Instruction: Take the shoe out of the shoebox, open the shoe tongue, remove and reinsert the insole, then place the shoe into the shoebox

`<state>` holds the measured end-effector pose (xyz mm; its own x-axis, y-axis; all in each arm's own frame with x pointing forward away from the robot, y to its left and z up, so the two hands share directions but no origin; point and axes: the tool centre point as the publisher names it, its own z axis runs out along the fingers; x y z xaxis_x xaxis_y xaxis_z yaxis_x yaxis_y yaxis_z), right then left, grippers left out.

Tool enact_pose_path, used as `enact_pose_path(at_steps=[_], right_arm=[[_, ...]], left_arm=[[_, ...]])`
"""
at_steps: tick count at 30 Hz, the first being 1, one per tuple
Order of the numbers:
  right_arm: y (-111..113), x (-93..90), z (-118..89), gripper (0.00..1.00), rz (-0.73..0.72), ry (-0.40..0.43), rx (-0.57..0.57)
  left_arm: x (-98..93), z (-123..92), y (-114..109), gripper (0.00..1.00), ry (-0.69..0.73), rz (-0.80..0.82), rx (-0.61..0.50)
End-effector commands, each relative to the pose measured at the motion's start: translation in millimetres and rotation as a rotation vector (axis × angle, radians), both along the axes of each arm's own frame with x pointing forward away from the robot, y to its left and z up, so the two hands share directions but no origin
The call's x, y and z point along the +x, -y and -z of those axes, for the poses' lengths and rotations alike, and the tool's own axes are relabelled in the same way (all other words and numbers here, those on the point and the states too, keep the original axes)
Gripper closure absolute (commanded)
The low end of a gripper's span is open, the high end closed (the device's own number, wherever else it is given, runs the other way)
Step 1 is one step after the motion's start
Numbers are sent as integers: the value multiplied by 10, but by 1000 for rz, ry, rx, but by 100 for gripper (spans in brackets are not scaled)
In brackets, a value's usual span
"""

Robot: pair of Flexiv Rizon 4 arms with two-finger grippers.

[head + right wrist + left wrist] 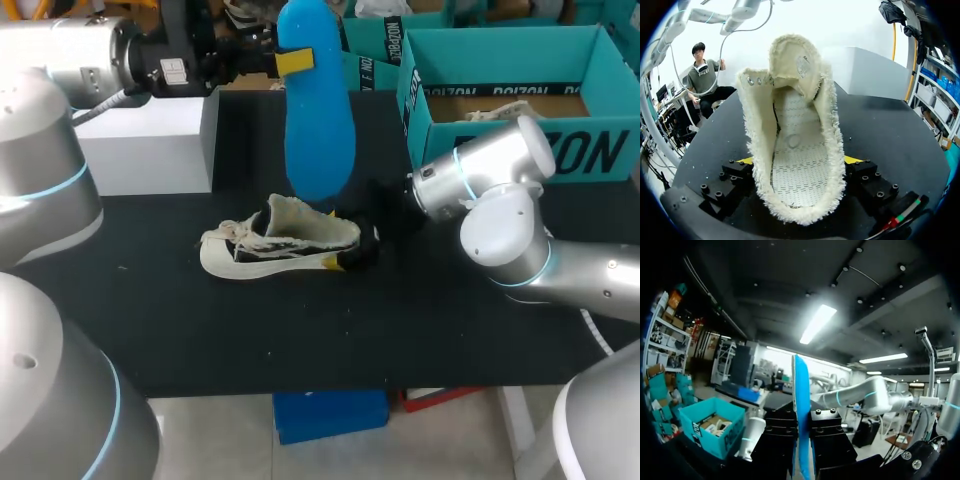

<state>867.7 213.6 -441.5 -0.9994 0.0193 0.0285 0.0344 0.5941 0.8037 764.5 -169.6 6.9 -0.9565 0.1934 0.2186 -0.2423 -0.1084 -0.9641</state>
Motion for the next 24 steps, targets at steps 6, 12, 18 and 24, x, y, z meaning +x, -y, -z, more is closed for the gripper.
enact_pose_path(at_steps=[6,12,18,24], right_arm=[[-4,23,39,100,0,-1,-1],[-4,23,39,100,0,-1,-1],[-4,23,39,100,0,-1,-1],[-4,23,39,100,0,-1,-1]], left_arm=[[-50,6,5,100,-5,-10,2],[-44,36,19,100,-27,-9,3],[-44,36,19,100,-27,-9,3],[-44,36,19,100,-27,-9,3]])
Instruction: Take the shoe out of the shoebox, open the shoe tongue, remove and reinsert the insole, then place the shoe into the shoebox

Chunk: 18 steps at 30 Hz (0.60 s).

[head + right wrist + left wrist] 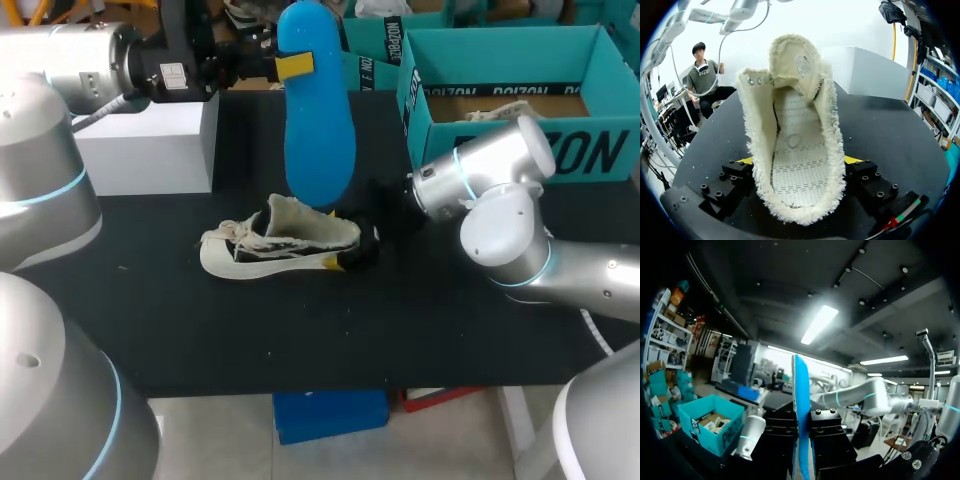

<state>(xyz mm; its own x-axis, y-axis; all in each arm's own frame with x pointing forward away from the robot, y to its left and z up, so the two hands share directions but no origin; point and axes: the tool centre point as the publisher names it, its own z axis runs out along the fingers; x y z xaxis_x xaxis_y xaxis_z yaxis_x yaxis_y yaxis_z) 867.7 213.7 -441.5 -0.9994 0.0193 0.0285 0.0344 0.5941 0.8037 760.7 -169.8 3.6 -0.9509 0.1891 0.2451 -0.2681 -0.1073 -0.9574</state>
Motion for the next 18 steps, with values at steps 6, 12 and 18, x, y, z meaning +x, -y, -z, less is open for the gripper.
enact_pose_path(at_steps=[6,12,18], right_arm=[[-7,46,-4,66,-22,-17,-36],[74,90,-200,0,-60,-25,-190],[120,111,-379,0,-59,-41,-325]], left_arm=[[-6,3,17,100,0,-5,1],[-6,3,17,100,0,-5,1],[-6,3,17,100,0,-5,1]])
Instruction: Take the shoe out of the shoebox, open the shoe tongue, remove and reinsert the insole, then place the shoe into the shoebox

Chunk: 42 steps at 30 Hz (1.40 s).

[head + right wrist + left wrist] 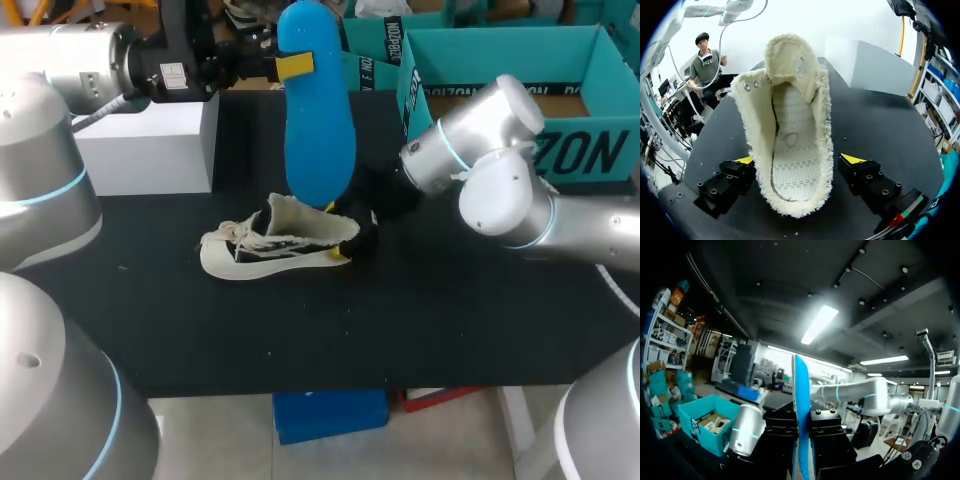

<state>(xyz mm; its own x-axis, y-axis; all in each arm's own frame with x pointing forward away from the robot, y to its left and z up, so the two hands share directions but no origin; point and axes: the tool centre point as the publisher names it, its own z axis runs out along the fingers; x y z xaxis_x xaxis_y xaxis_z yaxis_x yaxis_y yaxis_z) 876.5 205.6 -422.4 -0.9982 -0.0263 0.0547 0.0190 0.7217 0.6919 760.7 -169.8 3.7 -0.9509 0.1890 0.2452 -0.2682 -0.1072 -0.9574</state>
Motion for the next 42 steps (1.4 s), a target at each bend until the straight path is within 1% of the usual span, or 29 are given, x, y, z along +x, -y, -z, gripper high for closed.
enact_pose_path(at_steps=[1,4,8,11,14,18,23,42], right_arm=[[40,25,-218,0,-8,-12,-177],[36,27,-296,0,-18,-16,-259],[9,33,-384,0,-20,-6,-333],[-18,34,-441,0,-19,10,-390],[-48,28,-512,0,-4,44,-461],[-100,12,-570,0,-12,68,-515],[-128,-9,-594,0,-33,62,-554],[-223,-31,-658,0,-82,46,-611]], left_arm=[[-6,4,16,100,0,-5,1],[-6,4,16,100,0,-5,1],[-6,4,16,100,0,-5,1],[-6,4,16,100,0,-5,1],[-6,4,16,100,0,-5,1],[-6,4,16,100,0,-5,1],[-6,4,16,100,0,-5,1],[-6,4,16,100,0,-5,1]])
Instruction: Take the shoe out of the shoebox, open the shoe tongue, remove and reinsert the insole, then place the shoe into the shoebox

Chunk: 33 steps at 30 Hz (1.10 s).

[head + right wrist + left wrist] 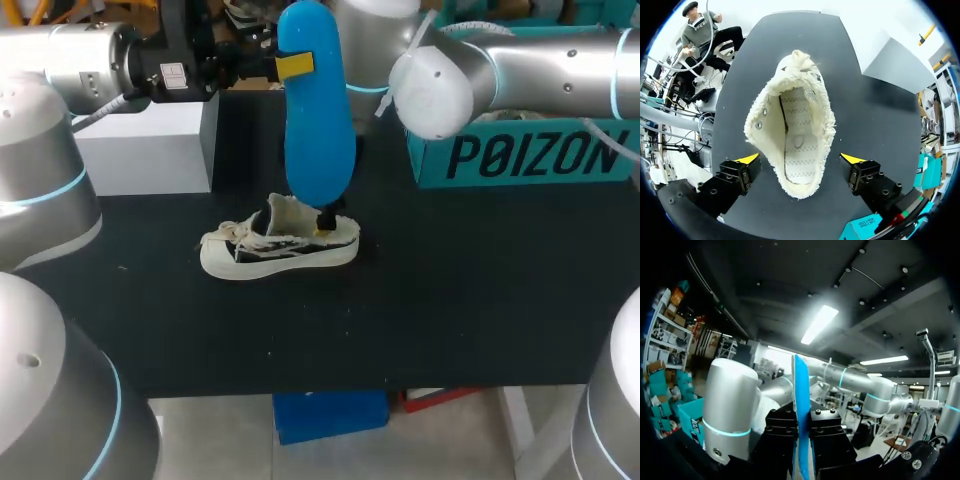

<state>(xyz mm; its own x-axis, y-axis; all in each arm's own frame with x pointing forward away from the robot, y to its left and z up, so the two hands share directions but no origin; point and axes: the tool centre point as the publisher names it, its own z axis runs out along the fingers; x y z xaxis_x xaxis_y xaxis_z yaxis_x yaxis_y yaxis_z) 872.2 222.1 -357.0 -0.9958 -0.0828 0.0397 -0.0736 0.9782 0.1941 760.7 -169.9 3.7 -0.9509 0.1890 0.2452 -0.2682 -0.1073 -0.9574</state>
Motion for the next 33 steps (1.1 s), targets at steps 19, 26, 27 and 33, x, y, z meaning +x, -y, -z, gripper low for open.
enact_pose_path(at_steps=[19,26,27,33], right_arm=[[58,-6,-36,0,48,50,81],[104,15,-38,0,53,73,152],[106,22,-37,0,53,77,165],[129,29,-2,0,54,89,249]], left_arm=[[-6,4,16,100,0,-5,1],[-6,4,16,100,0,-5,1],[-6,4,16,100,0,-5,1],[-6,4,16,100,0,-5,1]])
